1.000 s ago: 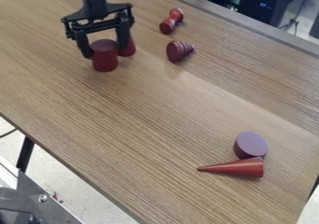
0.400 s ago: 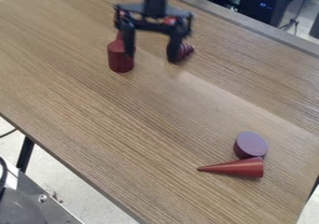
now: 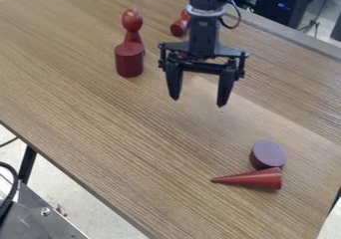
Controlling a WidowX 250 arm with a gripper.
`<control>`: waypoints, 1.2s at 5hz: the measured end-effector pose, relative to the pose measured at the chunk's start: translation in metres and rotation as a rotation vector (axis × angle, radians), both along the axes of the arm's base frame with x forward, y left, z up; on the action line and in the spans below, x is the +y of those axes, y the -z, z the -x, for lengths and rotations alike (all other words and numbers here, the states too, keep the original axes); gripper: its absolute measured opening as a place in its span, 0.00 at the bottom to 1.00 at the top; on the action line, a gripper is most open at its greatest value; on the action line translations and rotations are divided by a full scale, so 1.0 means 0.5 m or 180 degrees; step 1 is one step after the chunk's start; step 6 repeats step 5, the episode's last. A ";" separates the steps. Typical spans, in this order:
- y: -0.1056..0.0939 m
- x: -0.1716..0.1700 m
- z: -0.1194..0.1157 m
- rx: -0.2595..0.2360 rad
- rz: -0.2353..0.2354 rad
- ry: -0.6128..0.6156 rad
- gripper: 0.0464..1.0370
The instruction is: Move the cylinder to the left.
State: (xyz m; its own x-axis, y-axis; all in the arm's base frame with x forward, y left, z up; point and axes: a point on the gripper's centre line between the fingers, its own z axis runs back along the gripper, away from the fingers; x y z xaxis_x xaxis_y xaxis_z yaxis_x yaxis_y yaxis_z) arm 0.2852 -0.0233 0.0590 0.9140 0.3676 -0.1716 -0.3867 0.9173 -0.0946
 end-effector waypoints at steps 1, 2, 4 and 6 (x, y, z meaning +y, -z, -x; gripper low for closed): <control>0.004 -0.008 -0.002 -0.0071 0.0002 0.0049 0.96; -0.002 0.000 -0.008 -0.0172 -0.0117 0.0131 0.96; -0.020 0.018 -0.036 -0.0491 -0.0294 0.0270 0.96; -0.034 0.030 -0.041 -0.0595 -0.0333 0.0280 0.96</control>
